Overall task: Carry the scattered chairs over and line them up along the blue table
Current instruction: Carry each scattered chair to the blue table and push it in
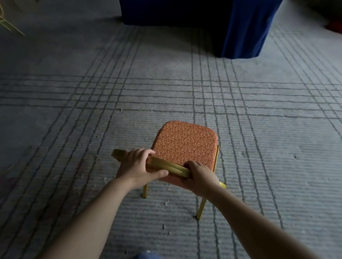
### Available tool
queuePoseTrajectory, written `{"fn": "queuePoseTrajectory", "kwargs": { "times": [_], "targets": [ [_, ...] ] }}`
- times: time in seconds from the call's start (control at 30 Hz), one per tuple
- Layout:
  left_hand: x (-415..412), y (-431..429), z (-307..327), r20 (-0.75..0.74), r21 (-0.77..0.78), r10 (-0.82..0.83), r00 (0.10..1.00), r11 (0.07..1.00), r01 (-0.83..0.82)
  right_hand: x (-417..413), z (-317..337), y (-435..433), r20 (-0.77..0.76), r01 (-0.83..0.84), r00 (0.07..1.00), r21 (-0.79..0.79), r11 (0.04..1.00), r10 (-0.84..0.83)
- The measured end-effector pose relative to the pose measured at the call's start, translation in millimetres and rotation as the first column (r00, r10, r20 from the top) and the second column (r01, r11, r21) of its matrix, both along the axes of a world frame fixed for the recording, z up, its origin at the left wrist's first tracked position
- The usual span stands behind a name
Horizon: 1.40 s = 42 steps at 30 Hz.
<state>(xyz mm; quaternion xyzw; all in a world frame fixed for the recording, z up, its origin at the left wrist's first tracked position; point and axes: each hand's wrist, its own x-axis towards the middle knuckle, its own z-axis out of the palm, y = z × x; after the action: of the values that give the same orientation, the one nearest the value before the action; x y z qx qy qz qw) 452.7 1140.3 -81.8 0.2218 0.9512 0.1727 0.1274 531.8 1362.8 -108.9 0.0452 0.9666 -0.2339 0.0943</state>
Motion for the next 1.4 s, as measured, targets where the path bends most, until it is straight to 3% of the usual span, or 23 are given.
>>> {"fn": "queuePoseTrajectory", "kwargs": {
  "times": [0.17, 0.4, 0.53, 0.73, 0.93, 1.0, 1.13, 1.4],
  "targets": [
    [-22.2, 1.4, 0.9, -0.077, -0.039, -0.064, 0.995, 0.997, 0.061, -14.5, 7.1, -2.9, 0.058, 0.057, 0.996, 0.053, 0.997, -0.061],
    [-76.2, 13.3, 17.9, -0.075, -0.194, -0.304, 0.950, 0.939, 0.286, -46.0, 34.8, 4.9, 0.139, -0.106, 0.987, 0.217, 0.970, 0.076],
    [-107.6, 30.6, 32.4, -0.130, -0.193, -0.379, 0.916, 0.916, 0.352, -66.4, 56.3, 19.1, 0.140, -0.026, 0.990, 0.222, 0.975, -0.005],
    [-155.1, 60.1, 53.3, -0.177, -0.188, -0.388, 0.904, 0.915, 0.356, -94.6, 71.5, 41.9, 0.004, 0.267, 0.963, 0.105, 0.958, -0.269],
    [-188.4, 85.5, 60.7, -0.222, -0.074, -0.356, 0.908, 0.934, 0.348, -109.3, 66.1, 57.1, -0.234, 0.430, 0.882, 0.042, 0.902, -0.409],
    [-198.3, 93.3, 65.9, -0.233, -0.030, -0.340, 0.911, 0.939, 0.343, -117.5, 66.2, 60.8, -0.284, 0.462, 0.856, 0.048, 0.886, -0.431],
    [-220.8, 106.4, 73.5, -0.254, 0.042, -0.301, 0.919, 0.946, 0.322, -142.6, 76.9, 75.9, -0.220, 0.419, 0.894, 0.104, 0.902, -0.390],
    [-264.7, 140.3, 89.7, -0.303, 0.123, -0.262, 0.916, 0.943, 0.310, -180.9, 85.2, 103.6, -0.433, 0.481, 0.810, 0.104, 0.871, -0.396]
  ]
}}
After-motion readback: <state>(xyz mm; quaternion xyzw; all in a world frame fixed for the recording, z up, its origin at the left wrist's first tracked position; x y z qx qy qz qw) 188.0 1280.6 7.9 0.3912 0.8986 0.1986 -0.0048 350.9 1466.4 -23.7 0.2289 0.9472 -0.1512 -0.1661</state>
